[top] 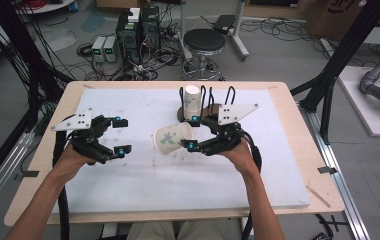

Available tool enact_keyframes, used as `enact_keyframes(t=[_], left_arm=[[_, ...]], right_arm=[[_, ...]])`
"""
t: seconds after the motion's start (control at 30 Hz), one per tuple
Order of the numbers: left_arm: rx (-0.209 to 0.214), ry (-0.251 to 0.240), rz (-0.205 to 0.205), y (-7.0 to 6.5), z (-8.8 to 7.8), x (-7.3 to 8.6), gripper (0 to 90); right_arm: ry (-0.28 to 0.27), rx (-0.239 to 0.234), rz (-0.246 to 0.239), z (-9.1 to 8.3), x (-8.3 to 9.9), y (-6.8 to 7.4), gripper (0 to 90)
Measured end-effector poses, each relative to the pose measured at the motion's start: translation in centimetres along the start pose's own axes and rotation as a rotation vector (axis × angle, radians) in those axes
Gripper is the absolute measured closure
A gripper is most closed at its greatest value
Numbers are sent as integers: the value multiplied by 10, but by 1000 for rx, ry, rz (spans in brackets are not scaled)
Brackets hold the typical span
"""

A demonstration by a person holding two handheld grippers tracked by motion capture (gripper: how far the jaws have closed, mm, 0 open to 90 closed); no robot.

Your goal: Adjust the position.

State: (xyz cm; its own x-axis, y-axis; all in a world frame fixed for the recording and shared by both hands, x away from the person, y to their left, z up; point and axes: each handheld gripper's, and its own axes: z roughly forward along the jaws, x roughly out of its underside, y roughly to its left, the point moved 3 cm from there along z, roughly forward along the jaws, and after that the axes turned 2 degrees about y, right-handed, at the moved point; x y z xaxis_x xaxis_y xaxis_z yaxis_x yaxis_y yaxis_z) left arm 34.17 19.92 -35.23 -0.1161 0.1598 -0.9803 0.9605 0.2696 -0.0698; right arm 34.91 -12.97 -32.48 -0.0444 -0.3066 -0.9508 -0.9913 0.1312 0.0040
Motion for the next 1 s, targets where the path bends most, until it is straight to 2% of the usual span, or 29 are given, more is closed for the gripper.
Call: enact_keyframes(t=[0.13, 0.3, 0.5, 0.7, 1.0], left_arm=[[30, 2, 3, 0, 7, -6, 105], [76, 13, 15, -4, 24, -14, 105], [101, 22, 22, -6, 37, -19, 105], [151, 20, 34, -12, 57, -29, 105], [184, 39, 43, -17, 75, -31, 105]], right_arm=[[3, -11, 0, 2, 0, 0, 371], [6, -13, -1, 4, 0, 1, 371], [7, -20, -3, 6, 0, 2, 371], [8, -25, -7, 7, 0, 3, 371], [9, -30, -8, 8, 1, 4, 371]])
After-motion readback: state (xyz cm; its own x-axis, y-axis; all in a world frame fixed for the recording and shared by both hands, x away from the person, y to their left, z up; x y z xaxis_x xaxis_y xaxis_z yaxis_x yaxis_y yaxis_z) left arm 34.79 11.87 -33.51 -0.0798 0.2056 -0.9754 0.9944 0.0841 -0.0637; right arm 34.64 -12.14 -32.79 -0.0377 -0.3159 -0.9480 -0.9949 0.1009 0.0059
